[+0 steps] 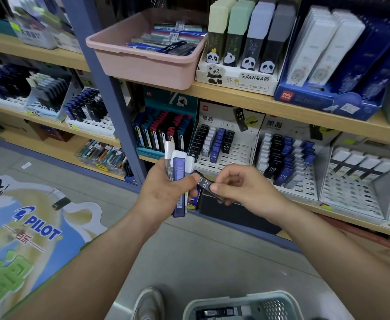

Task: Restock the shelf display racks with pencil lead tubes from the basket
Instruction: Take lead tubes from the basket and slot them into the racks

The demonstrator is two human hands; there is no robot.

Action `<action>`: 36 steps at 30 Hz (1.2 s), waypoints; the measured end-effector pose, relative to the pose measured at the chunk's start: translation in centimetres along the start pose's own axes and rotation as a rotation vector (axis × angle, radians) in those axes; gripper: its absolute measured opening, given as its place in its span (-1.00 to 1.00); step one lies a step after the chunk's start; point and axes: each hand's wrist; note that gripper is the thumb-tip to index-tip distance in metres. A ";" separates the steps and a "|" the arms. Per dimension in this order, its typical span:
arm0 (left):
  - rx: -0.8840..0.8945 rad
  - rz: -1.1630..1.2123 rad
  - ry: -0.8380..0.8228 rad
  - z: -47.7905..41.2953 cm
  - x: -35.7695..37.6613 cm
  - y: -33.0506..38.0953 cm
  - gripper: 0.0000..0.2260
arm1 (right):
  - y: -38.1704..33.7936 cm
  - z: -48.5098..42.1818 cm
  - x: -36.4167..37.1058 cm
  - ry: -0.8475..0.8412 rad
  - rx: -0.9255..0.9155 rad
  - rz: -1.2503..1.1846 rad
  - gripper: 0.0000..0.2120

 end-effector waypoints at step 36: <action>-0.145 -0.024 -0.025 0.0 -0.9 -0.9 -0.72 | 5.6 -11.3 -7.0 0.173 -0.059 0.855 -0.90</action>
Point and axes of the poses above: each hand's wrist, its own z-axis away from the middle knuckle, its own x-axis out of the palm, y = z × x, and after that the axes turned 12 degrees about -x, right-handed
